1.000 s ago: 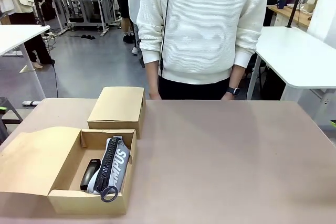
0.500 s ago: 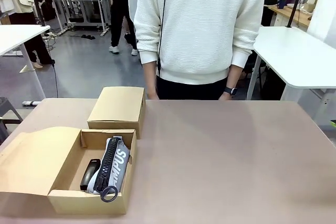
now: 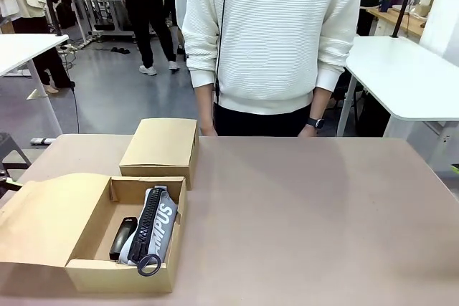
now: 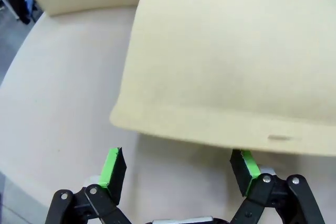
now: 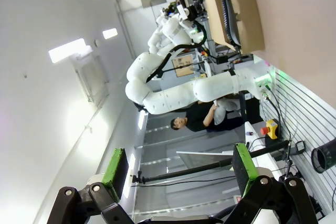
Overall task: Place items inside the box.
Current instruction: Close the lid of the Mailer Box closest to the robot.
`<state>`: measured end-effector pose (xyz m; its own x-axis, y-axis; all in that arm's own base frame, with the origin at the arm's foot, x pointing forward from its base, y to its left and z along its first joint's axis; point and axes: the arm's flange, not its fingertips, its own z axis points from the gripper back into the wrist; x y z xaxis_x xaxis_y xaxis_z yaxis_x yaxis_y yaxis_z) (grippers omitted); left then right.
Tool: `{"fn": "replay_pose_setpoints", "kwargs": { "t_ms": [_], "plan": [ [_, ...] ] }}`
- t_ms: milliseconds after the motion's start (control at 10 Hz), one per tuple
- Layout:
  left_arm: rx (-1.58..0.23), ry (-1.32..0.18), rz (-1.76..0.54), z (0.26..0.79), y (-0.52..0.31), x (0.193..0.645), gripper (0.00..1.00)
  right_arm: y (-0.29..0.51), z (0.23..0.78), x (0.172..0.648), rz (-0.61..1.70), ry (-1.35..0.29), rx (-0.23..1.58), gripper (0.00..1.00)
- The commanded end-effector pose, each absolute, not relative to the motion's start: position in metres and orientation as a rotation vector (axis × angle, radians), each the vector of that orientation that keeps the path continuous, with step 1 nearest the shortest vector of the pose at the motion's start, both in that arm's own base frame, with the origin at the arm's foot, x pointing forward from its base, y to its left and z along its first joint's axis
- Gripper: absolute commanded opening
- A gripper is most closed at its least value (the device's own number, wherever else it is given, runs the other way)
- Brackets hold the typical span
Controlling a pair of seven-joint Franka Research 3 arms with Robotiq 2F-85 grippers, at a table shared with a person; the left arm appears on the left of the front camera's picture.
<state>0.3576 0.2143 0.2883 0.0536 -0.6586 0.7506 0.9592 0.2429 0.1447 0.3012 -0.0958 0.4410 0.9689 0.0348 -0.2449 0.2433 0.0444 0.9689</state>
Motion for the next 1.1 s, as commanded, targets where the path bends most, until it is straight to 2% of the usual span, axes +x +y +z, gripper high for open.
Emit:
{"fn": "replay_pose_setpoints", "kwargs": {
  "t_ms": [0, 400, 1000],
  "plan": [
    [-0.526, -0.85, -1.358, 0.28, 0.197, 0.34, 1.0, -0.096, 0.449, 0.301, -0.181, 0.232, 1.536, 1.0],
    [-0.786, -0.987, -1.305, 0.294, 0.175, 0.339, 1.0, -0.096, 0.449, 0.301, -0.181, 0.232, 1.536, 1.0],
    [-0.926, -1.173, -1.254, 0.341, 0.143, 0.323, 1.0, -0.096, 0.449, 0.301, -0.181, 0.232, 1.536, 1.0]
  ]
}}
